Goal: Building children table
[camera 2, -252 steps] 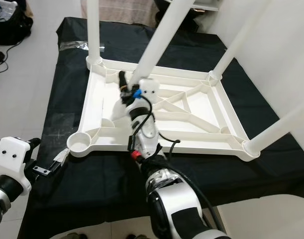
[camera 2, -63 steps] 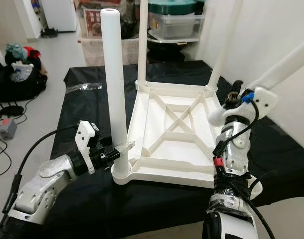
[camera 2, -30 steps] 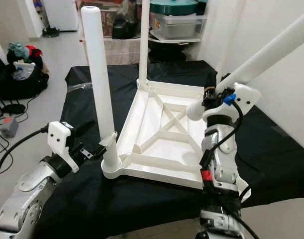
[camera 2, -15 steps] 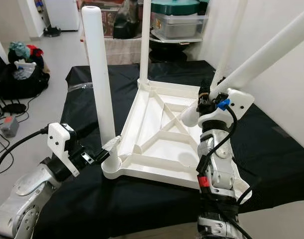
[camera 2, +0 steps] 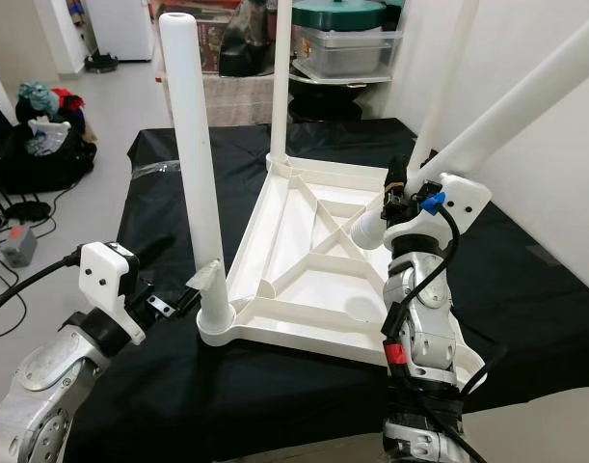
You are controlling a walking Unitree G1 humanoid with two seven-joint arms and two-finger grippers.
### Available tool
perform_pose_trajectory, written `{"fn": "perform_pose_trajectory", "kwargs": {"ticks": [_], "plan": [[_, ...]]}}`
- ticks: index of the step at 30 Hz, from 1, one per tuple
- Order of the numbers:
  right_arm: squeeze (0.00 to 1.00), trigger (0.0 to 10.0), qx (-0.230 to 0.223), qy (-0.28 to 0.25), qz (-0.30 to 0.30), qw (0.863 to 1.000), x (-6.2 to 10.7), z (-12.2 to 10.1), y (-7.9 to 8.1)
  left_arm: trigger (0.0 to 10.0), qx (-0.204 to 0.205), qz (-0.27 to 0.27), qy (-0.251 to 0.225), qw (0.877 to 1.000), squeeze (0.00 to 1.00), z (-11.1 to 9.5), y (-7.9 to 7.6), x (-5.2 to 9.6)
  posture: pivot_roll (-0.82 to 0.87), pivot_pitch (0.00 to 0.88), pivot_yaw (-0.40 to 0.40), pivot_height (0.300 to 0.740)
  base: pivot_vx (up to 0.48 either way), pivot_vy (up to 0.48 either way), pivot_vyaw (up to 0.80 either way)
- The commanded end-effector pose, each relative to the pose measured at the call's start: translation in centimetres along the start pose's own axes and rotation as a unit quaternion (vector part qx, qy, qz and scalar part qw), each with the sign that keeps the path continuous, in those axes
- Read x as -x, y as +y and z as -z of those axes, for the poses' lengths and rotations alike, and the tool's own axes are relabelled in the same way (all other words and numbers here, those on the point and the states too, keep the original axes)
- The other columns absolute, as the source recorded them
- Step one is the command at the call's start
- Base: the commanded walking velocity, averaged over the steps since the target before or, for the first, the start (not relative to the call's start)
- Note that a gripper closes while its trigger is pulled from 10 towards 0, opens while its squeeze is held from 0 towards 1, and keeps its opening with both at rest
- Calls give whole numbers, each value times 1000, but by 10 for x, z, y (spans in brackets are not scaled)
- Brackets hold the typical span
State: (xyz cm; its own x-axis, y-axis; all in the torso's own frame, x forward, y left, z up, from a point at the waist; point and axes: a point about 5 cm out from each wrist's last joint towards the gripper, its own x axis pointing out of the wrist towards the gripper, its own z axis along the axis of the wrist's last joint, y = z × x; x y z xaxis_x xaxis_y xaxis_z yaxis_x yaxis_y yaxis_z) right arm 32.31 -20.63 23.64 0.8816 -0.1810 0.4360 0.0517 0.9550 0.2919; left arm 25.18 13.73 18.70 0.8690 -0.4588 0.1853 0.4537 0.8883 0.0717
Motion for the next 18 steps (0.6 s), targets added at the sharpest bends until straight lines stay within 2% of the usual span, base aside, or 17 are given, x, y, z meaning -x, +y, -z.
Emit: {"fn": "perform_pose_trajectory", "kwargs": {"ticks": [1, 6, 18], "plan": [[0, 0, -7, 0, -12, 1000, 1, -1, 4, 10000, 0, -7, -5, 1000, 0, 0, -1, 0, 74, 0, -78, 740, 0, 0, 0], [0, 0, -9, 1, -11, 1000, 2, -2, 4, 10000, 6, -1, -7, 1000, 0, -1, -3, -1, 71, 0, -76, 740, 0, -96, 0], [0, 0, -10, 6, -10, 1000, 3, 1, 3, 10000, 7, 1, -3, 1000, 0, 1, -7, -4, 67, 0, -73, 740, 0, -462, 0]]}}
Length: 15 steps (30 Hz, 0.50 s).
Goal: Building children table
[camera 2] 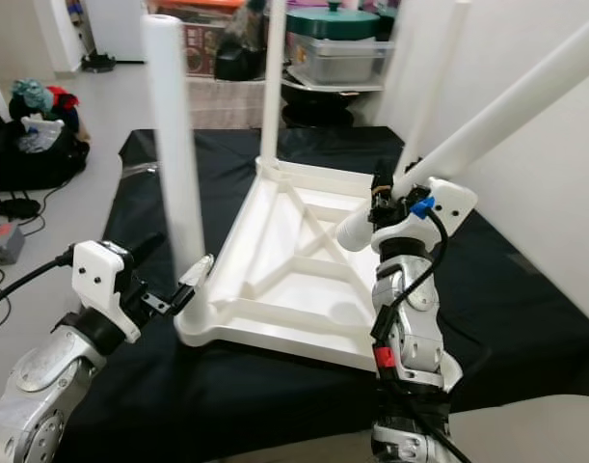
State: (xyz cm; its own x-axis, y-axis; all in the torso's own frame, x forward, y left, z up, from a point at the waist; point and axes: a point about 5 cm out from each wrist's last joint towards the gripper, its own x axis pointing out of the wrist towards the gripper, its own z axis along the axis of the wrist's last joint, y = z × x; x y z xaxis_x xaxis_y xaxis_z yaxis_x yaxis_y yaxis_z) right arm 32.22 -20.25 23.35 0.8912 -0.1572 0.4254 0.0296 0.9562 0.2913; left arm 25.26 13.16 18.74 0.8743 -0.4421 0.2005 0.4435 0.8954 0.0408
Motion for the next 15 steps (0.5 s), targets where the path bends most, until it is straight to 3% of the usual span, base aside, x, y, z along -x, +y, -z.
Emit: {"fn": "perform_pose_trajectory", "kwargs": {"ticks": [1, 8, 15], "plan": [[0, 0, -4, -2, -2, 1000, 0, -2, 1, 10000, -5, 8, 6, 1000, 0, 2, -2, 0, 66, 0, -74, 740, 0, -480, 0], [0, 0, -4, 4, -9, 1000, 0, 0, 1, 10000, -5, 1, 5, 1000, 0, 3, -3, 0, 66, 0, -76, 740, 0, -480, 0], [0, 0, -30, 23, -32, 999, 3, 5, 7, 10000, -10, -51, 17, 998, 0, 8, 9, -1, 65, 0, -76, 740, 0, 0, 0]]}}
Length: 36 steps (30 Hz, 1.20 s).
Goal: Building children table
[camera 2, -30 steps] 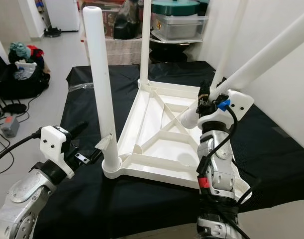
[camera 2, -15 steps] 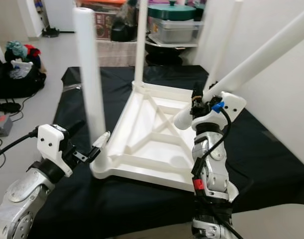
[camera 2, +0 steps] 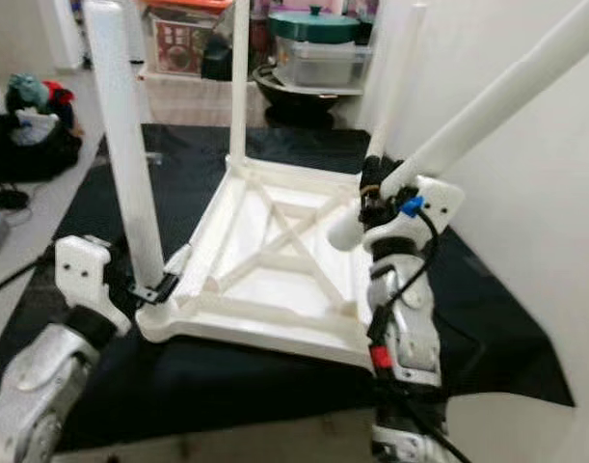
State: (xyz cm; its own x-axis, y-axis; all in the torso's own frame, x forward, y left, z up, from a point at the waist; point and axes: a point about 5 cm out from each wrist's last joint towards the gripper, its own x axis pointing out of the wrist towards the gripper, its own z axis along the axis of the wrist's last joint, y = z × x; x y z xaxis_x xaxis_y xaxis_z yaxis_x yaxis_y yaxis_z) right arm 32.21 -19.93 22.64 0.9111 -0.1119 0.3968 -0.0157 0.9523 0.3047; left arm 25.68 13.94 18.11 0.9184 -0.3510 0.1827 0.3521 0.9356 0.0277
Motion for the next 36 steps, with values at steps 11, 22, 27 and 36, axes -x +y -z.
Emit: {"fn": "perform_pose_trajectory", "kwargs": {"ticks": [11, 22, 27, 36], "plan": [[0, 0, -25, 23, -10, 999, 3, 3, -4, 10000, -13, -23, 23, 999, 0, 8, 6, -3, 61, 0, -79, 740, 0, 0, 0], [0, 0, 4, 55, -2, 998, 8, 6, -19, 10000, -8, -5, 24, 1000, 0, 9, 1, -4, 56, 0, -76, 740, 0, 0, 0], [0, 0, 2, 67, -9, 998, 11, 10, -14, 10000, -10, 10, 24, 1000, 0, 9, -5, -6, 51, 0, -71, 740, 0, 0, 0], [8, 0, 17, 96, -29, 995, 19, 21, -3, 10000, -17, 4, 28, 999, 0, 11, -4, -8, 52, 0, -71, 740, 0, -308, 369]]}}
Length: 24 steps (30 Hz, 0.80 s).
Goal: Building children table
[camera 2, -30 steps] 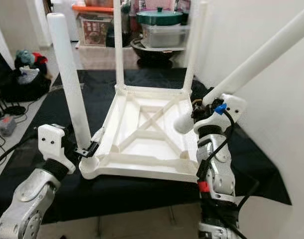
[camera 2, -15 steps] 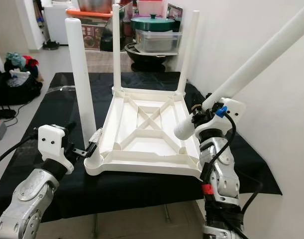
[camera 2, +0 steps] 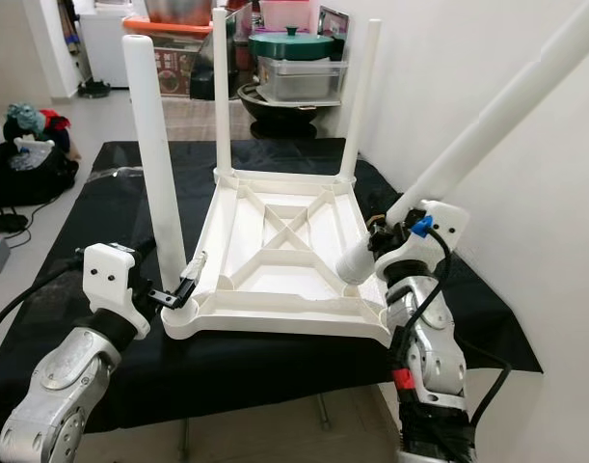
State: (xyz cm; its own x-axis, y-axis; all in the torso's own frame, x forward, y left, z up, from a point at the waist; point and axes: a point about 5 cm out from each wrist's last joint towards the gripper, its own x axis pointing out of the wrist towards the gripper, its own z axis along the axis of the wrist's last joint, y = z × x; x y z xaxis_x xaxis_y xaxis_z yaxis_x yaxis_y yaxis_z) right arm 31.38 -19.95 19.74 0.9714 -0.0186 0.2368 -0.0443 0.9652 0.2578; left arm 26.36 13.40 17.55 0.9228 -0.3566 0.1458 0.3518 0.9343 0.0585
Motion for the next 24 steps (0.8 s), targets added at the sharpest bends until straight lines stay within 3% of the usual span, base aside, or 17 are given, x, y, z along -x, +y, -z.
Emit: {"fn": "perform_pose_trajectory", "kwargs": {"ticks": [1, 7, 17, 23, 24], "plan": [[8, 0, -8, 1, -7, 1000, 0, 0, 6, 10000, -2, 2, 9, 1000, 0, 3, -1, -1, 51, 0, -70, 740, 0, -480, 800], [0, 0, -18, -7, 1, 1000, -1, -3, 5, 10000, 4, 4, 5, 1000, 0, 3, -3, -2, 49, 0, -67, 740, 0, -400, 744], [0, 0, -23, -6, 18, 1000, 1, -4, 0, 10000, 6, 7, 6, 1000, 0, 4, -4, -4, 43, 0, -65, 740, 0, 0, 0], [0, 0, -3, 1, 31, 1000, 2, -2, -4, 10000, 4, 1, 7, 1000, 0, 5, 2, -9, 36, 0, -64, 740, 0, 0, 0], [0, 1255, 4, 2, 34, 999, 2, -1, -6, 10000, 3, -2, 7, 1000, 0, 5, 5, -11, 33, 0, -62, 740, 0, 0, 0]]}}
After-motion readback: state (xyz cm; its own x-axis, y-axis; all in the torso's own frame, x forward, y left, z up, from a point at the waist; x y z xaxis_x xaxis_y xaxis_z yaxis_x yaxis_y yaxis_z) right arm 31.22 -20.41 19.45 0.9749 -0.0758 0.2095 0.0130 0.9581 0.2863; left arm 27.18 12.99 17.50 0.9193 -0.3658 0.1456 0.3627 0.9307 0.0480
